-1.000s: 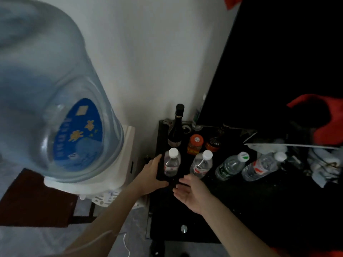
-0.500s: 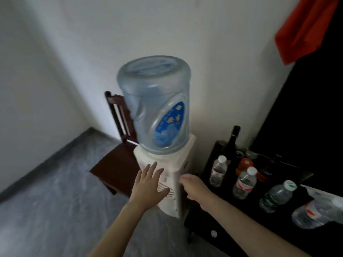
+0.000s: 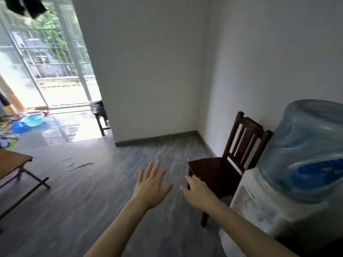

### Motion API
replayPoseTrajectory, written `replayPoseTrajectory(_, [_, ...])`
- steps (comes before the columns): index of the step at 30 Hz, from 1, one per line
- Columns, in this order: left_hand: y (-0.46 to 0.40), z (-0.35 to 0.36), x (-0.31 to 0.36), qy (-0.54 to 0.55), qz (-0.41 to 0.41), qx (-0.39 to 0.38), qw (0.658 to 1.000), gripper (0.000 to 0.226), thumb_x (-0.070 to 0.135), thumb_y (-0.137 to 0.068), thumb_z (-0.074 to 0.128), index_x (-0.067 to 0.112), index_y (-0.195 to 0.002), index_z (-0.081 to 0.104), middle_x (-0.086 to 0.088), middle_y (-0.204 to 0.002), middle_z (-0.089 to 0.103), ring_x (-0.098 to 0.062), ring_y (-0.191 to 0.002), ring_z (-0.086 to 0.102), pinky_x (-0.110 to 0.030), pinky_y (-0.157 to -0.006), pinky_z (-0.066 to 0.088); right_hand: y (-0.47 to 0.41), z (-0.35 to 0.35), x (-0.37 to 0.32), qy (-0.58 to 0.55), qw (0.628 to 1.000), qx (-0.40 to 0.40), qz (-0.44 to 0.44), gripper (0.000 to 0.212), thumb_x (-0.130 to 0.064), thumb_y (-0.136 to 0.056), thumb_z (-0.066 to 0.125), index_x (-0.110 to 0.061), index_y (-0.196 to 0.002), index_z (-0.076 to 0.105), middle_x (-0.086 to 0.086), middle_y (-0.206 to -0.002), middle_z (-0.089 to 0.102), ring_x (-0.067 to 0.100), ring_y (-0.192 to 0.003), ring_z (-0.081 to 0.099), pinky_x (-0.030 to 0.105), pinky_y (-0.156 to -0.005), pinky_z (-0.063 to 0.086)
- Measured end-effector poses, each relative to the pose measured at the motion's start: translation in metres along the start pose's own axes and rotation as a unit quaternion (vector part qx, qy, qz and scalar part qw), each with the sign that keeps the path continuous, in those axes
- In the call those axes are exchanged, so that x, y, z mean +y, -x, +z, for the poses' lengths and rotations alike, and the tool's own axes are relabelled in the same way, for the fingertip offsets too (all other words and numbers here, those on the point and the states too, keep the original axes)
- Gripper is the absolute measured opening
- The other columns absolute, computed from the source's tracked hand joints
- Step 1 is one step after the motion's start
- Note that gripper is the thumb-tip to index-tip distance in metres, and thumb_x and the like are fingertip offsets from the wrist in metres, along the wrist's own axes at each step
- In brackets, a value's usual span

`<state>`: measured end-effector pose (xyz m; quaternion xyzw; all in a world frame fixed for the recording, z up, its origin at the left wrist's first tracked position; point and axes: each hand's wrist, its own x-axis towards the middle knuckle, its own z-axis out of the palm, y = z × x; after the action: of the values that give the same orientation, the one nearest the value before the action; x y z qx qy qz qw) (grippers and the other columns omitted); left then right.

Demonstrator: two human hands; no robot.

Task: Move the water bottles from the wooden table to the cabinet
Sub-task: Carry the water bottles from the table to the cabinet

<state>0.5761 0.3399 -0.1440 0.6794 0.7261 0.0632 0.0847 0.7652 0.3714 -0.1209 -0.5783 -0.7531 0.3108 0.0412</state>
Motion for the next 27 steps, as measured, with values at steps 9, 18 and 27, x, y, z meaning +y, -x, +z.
replayPoseTrajectory(9, [0.118,-0.036,-0.182,-0.010,-0.223,0.013,0.975,0.078,0.069,-0.101,0.029,0.027,-0.164,0.010,-0.002,-0.172,-0.018,-0.027,-0.158,-0.018,-0.052,-0.125,-0.010,-0.017,0.119,-0.185,0.108,0.976,-0.075,-0.173,0.067,-0.047,-0.100,0.042,-0.021,-0.158,0.019,0.010,-0.167,0.014,0.027,-0.152,0.015,0.044,-0.123,0.017])
replayPoseTrajectory(18, [0.241,-0.061,-0.266,0.018,-0.389,0.096,0.916,0.077,0.066,-0.101,0.037,0.028,-0.164,0.012,0.001,-0.174,-0.009,-0.024,-0.160,-0.010,-0.049,-0.127,-0.004,0.003,0.202,-0.309,0.208,0.911,-0.121,-0.336,0.067,-0.045,-0.099,0.040,-0.021,-0.158,0.018,0.009,-0.166,0.015,0.029,-0.151,0.017,0.049,-0.120,0.020])
replayPoseTrajectory(27, [0.259,-0.049,-0.270,0.025,-0.503,0.063,0.862,0.082,0.071,-0.099,0.031,0.031,-0.164,0.002,0.006,-0.172,-0.015,-0.018,-0.159,-0.016,-0.050,-0.126,-0.009,-0.020,0.218,-0.328,0.261,0.844,-0.149,-0.445,0.068,-0.049,-0.099,0.034,-0.026,-0.158,0.011,0.007,-0.168,0.002,0.030,-0.154,0.002,0.056,-0.120,0.010])
